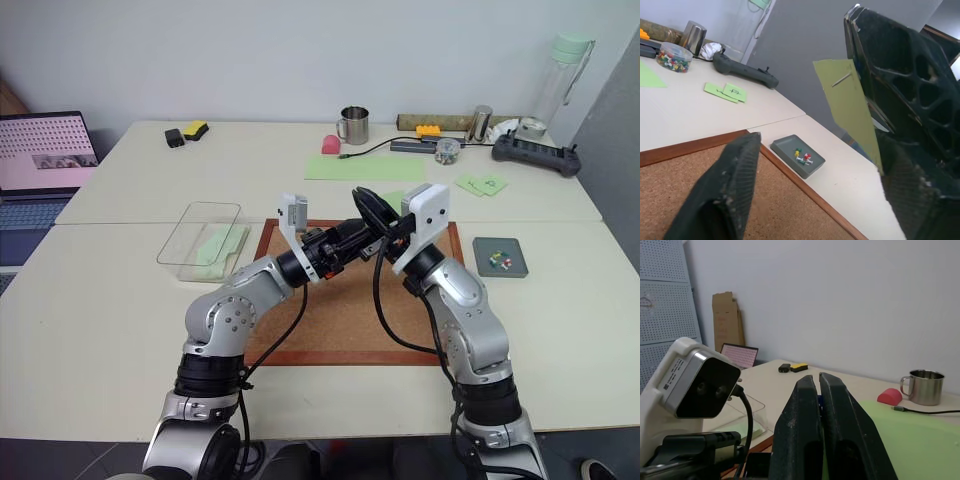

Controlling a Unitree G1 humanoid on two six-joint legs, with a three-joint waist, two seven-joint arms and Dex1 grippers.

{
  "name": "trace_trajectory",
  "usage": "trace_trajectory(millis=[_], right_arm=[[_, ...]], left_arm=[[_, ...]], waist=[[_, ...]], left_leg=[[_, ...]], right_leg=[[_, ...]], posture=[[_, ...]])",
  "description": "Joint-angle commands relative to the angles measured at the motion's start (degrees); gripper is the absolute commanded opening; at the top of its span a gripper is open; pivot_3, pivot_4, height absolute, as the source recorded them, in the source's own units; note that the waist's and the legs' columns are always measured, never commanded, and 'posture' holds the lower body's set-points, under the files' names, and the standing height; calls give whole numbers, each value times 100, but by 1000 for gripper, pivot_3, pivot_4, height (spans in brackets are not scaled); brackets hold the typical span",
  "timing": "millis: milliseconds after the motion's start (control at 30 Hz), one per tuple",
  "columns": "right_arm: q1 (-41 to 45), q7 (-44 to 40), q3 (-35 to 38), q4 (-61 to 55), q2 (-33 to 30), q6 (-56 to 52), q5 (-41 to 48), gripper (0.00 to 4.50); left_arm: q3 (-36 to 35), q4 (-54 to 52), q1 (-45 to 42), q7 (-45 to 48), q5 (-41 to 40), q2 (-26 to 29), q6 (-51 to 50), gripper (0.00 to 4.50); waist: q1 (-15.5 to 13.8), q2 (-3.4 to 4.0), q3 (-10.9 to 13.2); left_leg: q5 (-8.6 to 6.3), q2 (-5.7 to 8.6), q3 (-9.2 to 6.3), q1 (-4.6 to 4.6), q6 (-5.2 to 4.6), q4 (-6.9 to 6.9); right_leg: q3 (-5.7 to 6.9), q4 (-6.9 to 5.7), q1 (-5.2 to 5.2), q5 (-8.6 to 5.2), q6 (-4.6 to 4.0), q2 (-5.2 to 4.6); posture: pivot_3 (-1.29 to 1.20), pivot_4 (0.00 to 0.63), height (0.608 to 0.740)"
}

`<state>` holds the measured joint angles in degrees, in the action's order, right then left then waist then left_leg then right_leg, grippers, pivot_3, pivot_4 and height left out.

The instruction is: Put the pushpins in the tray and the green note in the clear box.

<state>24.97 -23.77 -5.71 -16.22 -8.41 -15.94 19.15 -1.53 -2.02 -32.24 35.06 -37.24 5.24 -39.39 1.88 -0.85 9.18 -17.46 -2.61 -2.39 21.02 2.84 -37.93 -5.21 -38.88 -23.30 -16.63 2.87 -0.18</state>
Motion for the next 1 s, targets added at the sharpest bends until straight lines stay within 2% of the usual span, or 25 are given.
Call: trace_trajectory(millis=[33,467,700,867,1000], right_arm=[[-20,-54,-44,-264,18,74,16,0],[-28,-47,-71,-186,10,136,-59,0],[-50,-22,-55,-217,0,142,-68,0],[-41,24,-6,-231,-8,153,-93,0],[-27,35,40,-224,-10,159,-118,0]], left_arm=[[-43,-190,-118,35,-116,-38,122,2566],[-135,-210,-92,-91,-211,-52,49,20],[-246,-115,-103,-244,-276,-128,16,6],[-394,361,-267,-636,-56,-87,61,6],[-378,502,-315,-581,-25,3,87,6]], waist=[[-1,0,0],[0,0,0],[0,0,0],[-3,-1,1],[0,-3,2]], left_leg=[[0,0,0,0,0,0],[0,0,-1,0,0,0],[0,0,-1,0,0,0],[0,0,-2,0,0,0],[0,2,-2,0,0,1]], right_leg=[[1,0,0,0,0,0],[1,1,0,0,0,0],[1,1,0,0,0,0],[2,1,0,0,0,0],[0,3,0,0,0,0]], posture=[[0,150,740],[0,150,740],[0,150,740],[0,150,740],[0,150,740]])
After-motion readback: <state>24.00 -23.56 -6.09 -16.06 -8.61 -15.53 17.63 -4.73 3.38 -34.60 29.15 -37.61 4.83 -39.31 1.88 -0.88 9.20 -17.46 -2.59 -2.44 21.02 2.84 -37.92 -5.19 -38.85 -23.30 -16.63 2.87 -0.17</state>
